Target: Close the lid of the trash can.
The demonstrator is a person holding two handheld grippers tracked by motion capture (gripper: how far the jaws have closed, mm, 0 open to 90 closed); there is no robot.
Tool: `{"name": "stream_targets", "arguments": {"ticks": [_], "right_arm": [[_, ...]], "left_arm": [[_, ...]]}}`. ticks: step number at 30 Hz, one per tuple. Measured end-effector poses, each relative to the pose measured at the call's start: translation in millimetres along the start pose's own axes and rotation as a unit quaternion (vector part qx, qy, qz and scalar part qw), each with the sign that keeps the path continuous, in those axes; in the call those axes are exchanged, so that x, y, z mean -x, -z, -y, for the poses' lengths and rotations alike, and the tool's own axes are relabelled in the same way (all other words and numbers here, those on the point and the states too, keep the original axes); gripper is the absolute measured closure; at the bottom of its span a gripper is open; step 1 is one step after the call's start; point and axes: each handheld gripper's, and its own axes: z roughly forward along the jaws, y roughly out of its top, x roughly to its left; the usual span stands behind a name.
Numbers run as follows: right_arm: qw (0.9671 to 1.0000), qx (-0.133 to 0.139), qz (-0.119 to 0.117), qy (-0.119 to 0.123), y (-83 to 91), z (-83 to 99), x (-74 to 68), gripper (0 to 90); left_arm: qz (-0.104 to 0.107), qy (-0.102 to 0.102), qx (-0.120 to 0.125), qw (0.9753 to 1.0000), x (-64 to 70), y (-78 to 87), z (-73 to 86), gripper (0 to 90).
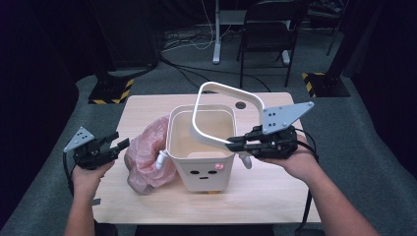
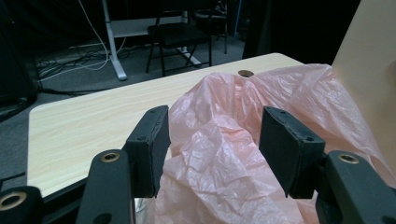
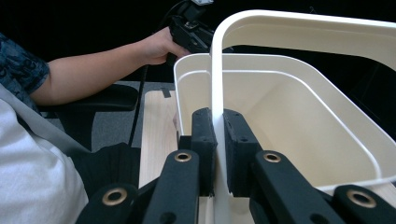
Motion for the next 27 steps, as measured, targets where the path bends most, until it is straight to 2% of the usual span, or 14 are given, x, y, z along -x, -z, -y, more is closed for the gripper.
{"name": "stream_targets", "arguments": {"ticks": [10,27], "right_arm": [[0.9993,-0.006,-0.032,0.021,-19.0,-12.3,-1.2,83.7],[0.997,-0.032,-0.055,0.044,-40.9,-28.5,-6.8,83.7]], "left_arm": [[-0.009,0.002,-0.001,1.0,-1.4,7.4,2.8,42.5],[-0.021,0.005,0.003,0.9998,-2.8,20.3,5.1,42.5]]}}
